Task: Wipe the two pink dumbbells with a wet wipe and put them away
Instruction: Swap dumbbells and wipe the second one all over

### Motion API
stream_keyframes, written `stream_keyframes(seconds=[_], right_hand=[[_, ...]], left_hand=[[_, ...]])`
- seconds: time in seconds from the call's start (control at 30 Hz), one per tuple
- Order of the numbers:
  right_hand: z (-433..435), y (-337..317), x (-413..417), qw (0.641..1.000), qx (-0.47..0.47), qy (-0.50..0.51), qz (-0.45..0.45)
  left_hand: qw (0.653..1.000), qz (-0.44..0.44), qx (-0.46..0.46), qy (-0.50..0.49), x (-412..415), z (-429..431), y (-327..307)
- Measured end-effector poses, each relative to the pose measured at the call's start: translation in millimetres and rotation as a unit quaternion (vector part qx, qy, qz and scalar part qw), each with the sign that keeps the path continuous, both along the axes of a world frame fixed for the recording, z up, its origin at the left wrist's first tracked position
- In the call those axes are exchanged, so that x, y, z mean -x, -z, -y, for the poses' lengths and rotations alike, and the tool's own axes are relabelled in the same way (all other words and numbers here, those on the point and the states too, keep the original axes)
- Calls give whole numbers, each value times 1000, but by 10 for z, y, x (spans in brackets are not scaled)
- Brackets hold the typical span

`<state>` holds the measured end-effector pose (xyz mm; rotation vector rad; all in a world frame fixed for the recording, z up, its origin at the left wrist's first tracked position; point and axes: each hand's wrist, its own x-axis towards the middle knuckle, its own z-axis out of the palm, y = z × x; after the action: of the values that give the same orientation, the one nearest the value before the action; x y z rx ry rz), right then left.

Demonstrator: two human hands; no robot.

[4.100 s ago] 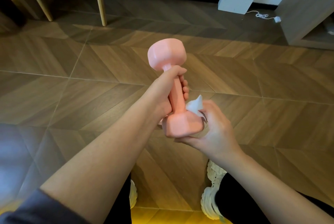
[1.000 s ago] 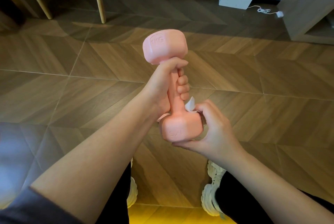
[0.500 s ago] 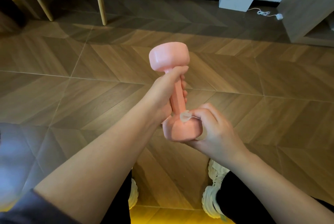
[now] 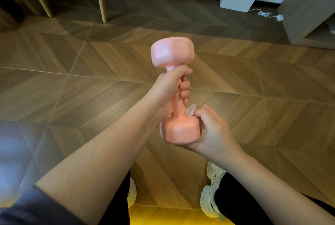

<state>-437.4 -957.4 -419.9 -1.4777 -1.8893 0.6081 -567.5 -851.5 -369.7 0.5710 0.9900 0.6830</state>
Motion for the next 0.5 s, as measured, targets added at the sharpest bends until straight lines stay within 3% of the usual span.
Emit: stream_keyframes(seconds=[0.1,0.27,0.4,0.5], right_hand=[[37,-27,12,992,-118,-26,45],[-20,-26,-19,998,-18,20,52],[75,-78,23,983,-165,-2,81],[72,-86,53,985,-134,13,106]], left_hand=[[1000,19,8,-3,-10,-10,-5],[1000,29,-8,6,-11,-1,-2],[998,67,9,10,5,-7,-31],[998,62,12,0,27,-22,-19]])
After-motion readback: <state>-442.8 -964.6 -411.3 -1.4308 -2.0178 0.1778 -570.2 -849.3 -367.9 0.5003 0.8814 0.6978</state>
